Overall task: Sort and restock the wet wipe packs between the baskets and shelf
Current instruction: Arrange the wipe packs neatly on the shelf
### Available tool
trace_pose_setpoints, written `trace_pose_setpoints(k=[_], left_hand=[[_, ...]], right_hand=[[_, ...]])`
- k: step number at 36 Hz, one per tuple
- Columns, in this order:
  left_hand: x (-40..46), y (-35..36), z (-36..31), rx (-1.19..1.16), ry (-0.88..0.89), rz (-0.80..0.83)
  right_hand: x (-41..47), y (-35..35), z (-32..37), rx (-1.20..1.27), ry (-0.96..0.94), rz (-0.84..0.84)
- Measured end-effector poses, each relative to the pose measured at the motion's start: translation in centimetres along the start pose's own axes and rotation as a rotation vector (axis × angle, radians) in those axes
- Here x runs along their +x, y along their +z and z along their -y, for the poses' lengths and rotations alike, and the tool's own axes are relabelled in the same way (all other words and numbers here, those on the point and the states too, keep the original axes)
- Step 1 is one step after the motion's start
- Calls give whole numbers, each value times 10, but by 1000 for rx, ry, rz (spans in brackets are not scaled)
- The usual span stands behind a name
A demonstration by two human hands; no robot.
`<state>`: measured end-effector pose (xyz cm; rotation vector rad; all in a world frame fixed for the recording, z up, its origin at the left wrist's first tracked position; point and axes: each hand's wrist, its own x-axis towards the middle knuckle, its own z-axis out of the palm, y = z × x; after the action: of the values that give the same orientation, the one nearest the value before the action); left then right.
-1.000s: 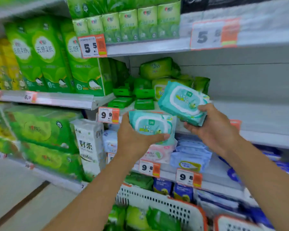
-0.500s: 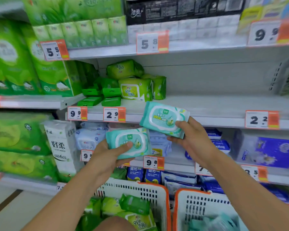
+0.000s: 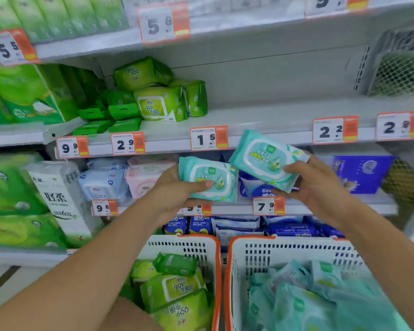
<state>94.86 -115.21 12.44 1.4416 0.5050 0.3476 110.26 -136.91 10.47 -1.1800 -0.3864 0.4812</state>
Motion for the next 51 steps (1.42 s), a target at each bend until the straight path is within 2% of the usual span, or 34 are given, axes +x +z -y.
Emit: trace_pose_setpoints(k=[6, 10, 13, 14, 15, 16, 19, 21, 24, 26, 28, 32, 36, 40, 43, 45, 48, 51], left_hand=[[16, 51, 67, 130, -252, 259], [10, 80, 126, 144, -443, 380], [16, 91, 131, 192, -374, 322], [21, 89, 121, 205, -319, 268], [30, 84, 106, 214, -249, 204], [40, 76, 87, 221, -155, 146], [60, 39, 12, 316, 183, 2], [68, 11, -38, 476, 427, -130], [80, -31, -96, 827, 581, -343], [89, -58, -119, 997, 537, -436], [99, -81, -131, 1114, 436, -456], [120, -120, -126, 1338, 272, -400], [135, -150, -102, 1526, 131, -272], [157, -181, -78, 1609, 159, -277], [160, -182, -87, 1614, 156, -258], [160, -182, -93, 1613, 144, -237], [160, -181, -93, 1640, 145, -247], [160, -178, -94, 1641, 161, -257]], right_hand=[[-28, -86, -27, -76, 228, -139], [-55, -138, -66, -437, 546, -183], [-66, -169, -85, -846, 792, -41], [-64, -169, -87, -963, 753, -1], [-60, -168, -85, -1068, 632, 28], [-50, -156, -76, -1074, 476, 24], [-21, -75, -29, -973, -8, -12], [-1, -6, 12, -874, -249, 43], [44, 87, 57, -777, -506, 149], [85, 133, 65, -825, -530, 174], [127, 170, 63, -863, -447, 212], [192, 216, 39, -835, -156, 262], [254, 243, 8, -853, -44, 248], [299, 271, -11, -717, -43, 109], [310, 291, -10, -743, -59, -32], [308, 301, -7, -860, -55, -66], [294, 312, 0, -1187, -210, -108], [290, 322, -3, -1279, -311, -122]])
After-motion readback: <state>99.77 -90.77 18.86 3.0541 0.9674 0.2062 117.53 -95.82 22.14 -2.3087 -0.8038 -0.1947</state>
